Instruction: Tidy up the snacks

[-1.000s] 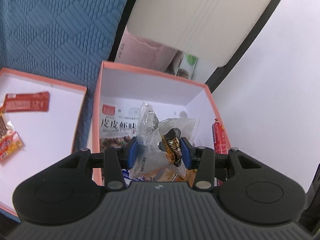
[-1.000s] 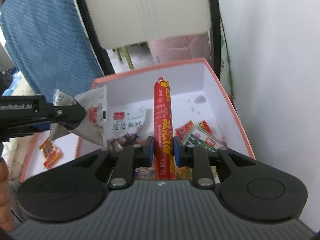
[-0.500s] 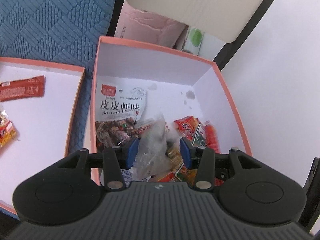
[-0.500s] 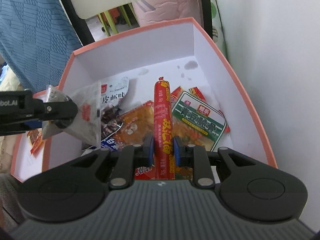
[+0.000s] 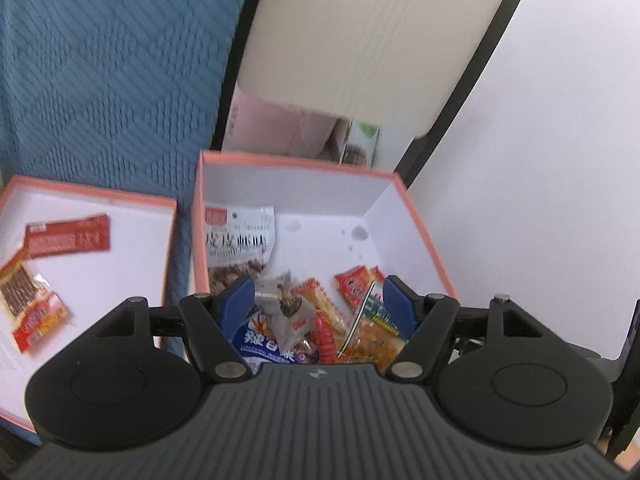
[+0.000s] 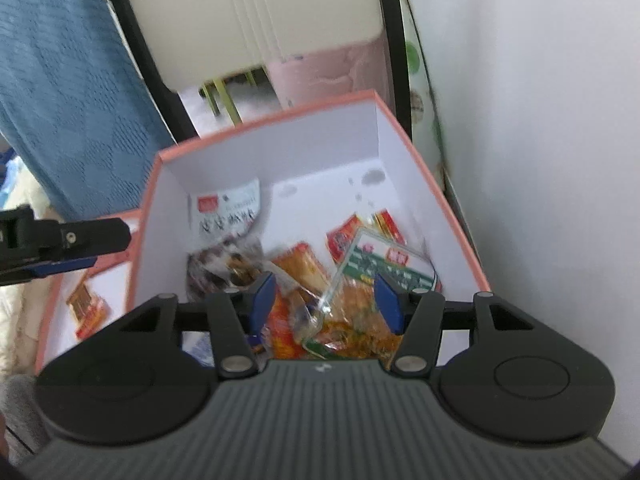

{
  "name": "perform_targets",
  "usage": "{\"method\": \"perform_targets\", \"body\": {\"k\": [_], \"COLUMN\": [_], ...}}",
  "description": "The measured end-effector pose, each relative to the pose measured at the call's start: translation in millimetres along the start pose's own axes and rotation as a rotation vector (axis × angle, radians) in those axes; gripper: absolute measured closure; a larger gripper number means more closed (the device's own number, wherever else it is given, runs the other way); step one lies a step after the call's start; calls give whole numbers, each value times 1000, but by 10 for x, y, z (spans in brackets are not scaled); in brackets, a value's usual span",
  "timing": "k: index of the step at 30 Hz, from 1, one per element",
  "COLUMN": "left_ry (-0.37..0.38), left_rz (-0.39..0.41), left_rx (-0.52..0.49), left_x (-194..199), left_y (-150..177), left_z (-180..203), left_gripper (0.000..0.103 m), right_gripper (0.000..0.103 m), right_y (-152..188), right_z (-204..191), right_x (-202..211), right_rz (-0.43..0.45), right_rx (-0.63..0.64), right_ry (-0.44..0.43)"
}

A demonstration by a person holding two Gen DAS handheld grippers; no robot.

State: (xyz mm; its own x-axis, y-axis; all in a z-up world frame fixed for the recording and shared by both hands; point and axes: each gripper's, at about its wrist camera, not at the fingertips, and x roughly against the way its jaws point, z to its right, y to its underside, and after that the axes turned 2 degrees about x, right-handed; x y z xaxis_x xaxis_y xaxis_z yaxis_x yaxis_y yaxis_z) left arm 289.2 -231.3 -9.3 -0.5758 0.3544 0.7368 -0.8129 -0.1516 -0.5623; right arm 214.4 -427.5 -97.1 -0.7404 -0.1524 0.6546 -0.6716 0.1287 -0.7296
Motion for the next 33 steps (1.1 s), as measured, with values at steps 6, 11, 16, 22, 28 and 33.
{"method": "perform_targets", "body": {"k": [6,11,16,22,28,33], "left_ry": [9,18,30,67,77,71], "left_rz": [92,174,233,283,336,365], "left_rx": [-34,-67,-94,-129,-172,-188], "left_x": [603,1125,1590,2059,2370,2541], "left_y": [-136,-158,-69,139,401,649], "left_z": [4,-7,-27,-23,-112,-227], "left_gripper": [28,28,28,27,27,27], "right_gripper": [46,46,46,46,46,46], "right_y": [-101,-97,-23,156,421,718], "right_z": [-197,-366,-536,-733,-903,-1003], "right_x": [471,874,1235,1639,1967,2149], "right_rz": [98,171,233,301,350,362], "right_rx": [20,35,49,75,83,70], "right_ry": [-9,-19,-26,-21,-16,-18]}}
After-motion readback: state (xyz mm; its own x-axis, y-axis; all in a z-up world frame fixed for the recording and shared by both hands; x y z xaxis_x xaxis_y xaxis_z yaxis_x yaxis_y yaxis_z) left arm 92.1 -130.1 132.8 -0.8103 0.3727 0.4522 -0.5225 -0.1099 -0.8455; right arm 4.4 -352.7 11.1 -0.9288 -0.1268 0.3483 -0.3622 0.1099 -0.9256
